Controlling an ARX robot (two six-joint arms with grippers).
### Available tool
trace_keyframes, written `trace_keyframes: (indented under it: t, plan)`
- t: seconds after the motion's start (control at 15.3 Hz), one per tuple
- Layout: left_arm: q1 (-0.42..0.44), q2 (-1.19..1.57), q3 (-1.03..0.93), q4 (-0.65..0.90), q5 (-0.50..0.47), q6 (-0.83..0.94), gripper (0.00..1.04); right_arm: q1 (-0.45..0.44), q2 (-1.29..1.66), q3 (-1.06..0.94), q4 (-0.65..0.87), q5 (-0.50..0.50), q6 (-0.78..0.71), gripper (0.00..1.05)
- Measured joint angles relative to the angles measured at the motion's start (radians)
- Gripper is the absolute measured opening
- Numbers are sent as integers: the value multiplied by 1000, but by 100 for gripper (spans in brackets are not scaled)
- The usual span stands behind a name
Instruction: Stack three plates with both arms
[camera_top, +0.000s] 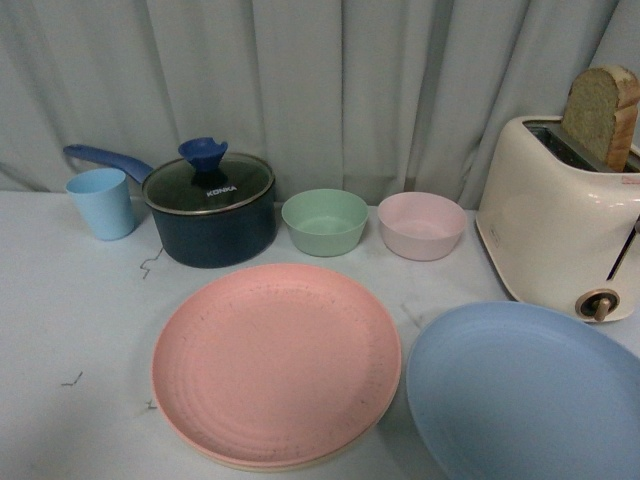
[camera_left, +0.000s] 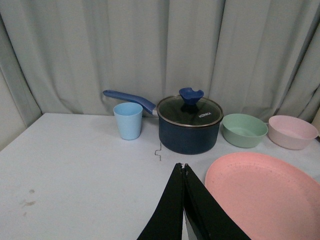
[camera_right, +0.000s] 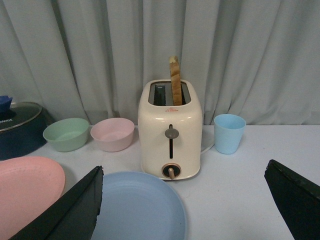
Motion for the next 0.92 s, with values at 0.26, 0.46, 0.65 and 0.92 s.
trace_keyframes:
  t: [0.26,0.46,0.65,0.92]
  plan:
    - [0,0,0,4,1,0,27,0,0,0,0,0,0,98]
    - [0,0,0,4,0,0,66,-40,27,0,65,-95,-21,98]
    - [0,0,0,3,0,1,100,-234,462,49,489,-256,-47,98]
    - [0,0,0,4,1,0,98,-246,1162,312,683,-94,76,98]
